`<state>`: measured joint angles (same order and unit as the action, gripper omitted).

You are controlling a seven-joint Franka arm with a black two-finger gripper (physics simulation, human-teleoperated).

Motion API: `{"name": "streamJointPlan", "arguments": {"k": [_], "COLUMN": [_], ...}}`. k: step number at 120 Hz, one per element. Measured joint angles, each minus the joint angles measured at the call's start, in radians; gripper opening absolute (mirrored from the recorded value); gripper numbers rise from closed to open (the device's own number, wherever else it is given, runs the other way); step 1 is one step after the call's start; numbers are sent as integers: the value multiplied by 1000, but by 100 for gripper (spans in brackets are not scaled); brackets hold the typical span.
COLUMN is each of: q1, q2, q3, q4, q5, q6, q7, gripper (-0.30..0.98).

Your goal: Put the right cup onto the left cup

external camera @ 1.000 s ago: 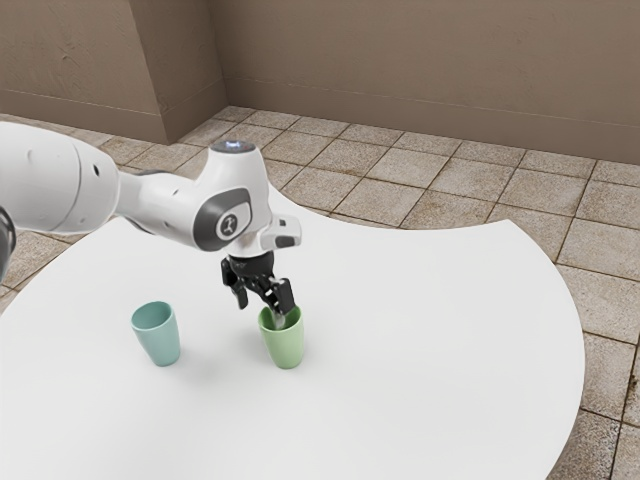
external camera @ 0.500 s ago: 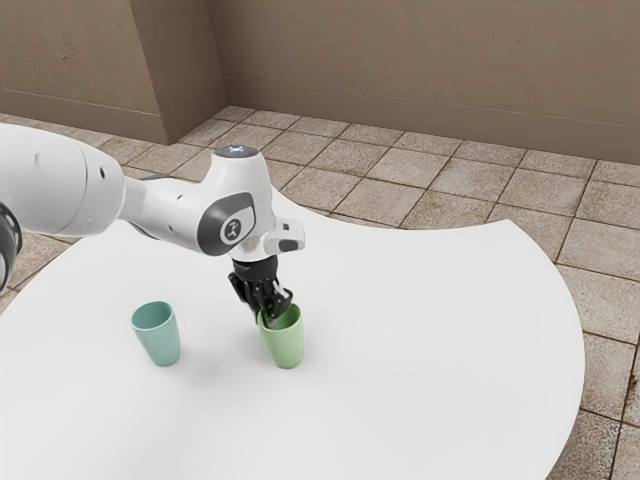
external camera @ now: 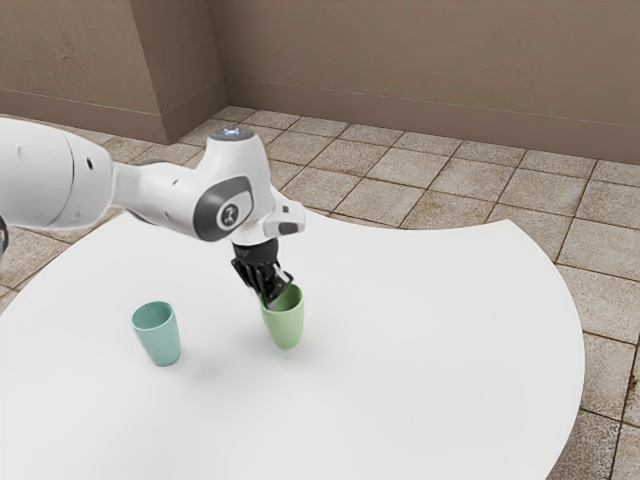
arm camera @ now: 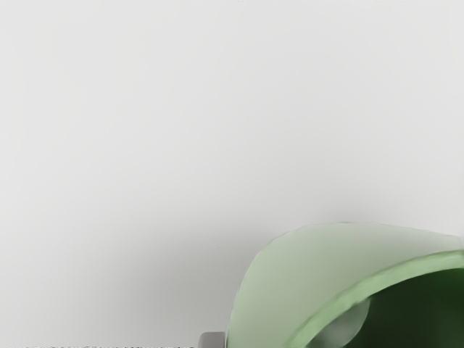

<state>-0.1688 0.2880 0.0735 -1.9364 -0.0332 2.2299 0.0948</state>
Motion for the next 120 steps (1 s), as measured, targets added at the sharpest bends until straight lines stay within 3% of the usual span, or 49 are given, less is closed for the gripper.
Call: {"name": "streamJointPlan", "arguments": {"k": [41, 120], "q1": [23, 22], "q2": [-79, -80], "q3": [29, 298], "q4": [92, 129], "q5": [21, 15], "q6": [-110, -244], "q7": [0, 119], "gripper": [-10, -10]}}
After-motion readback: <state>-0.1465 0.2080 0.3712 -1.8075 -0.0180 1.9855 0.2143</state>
